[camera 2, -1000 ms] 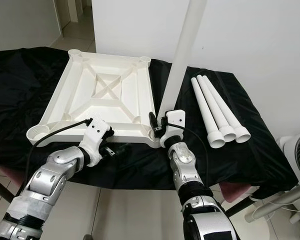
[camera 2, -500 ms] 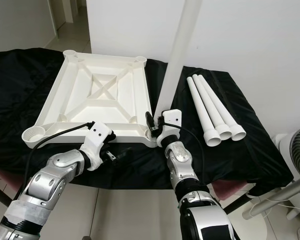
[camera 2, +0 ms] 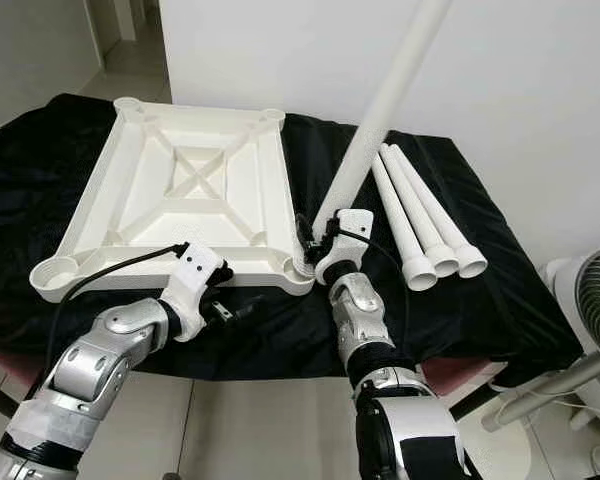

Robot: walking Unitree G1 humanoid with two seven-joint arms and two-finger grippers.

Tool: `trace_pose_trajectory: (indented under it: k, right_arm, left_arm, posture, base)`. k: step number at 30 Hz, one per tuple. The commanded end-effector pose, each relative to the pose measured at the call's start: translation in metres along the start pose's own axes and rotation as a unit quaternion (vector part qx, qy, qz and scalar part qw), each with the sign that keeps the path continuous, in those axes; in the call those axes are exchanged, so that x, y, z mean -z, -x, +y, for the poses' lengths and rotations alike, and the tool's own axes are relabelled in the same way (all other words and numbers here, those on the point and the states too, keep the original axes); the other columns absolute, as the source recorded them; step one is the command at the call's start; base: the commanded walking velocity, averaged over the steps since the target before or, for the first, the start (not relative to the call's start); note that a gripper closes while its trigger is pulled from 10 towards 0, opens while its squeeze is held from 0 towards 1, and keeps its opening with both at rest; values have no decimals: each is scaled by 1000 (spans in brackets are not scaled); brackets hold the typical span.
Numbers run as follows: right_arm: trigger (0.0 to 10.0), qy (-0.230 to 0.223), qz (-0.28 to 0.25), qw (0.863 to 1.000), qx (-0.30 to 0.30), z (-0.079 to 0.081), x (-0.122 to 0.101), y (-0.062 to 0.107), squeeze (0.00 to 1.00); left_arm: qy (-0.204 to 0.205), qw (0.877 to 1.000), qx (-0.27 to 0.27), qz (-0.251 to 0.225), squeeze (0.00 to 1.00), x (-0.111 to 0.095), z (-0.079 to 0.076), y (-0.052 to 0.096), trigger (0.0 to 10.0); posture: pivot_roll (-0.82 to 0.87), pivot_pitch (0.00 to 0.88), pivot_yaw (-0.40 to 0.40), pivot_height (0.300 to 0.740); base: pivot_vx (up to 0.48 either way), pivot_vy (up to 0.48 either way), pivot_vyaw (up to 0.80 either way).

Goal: Building children table

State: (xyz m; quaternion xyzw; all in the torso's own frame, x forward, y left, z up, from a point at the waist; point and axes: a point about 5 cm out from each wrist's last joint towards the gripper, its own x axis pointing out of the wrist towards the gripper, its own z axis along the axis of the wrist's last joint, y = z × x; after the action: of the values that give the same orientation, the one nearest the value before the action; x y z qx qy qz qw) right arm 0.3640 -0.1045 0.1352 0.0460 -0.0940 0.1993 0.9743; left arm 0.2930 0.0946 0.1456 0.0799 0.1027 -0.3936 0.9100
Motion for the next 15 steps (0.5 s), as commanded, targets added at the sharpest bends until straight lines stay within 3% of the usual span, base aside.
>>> trace_pose_trajectory:
  k: [1,9,15]
  right_arm:
    - [10000,-2,49,999,-23,8,22,11,0]
    - [10000,37,48,995,-76,20,24,12,0]
    - [10000,65,64,993,-81,16,28,17,0]
  left_arm:
    - [3,1000,25,4,0,0,-5,0,10000]
    - [4,1000,25,1,0,-2,-5,-1,10000]
    - [5,1000,25,0,0,-3,-5,0,10000]
  posture:
    - [127,36,-84,740]
    - [126,39,-83,740]
    - [131,41,-87,740]
  base:
    - [0,0,0]
    - [0,0,0]
    - [0,0,0]
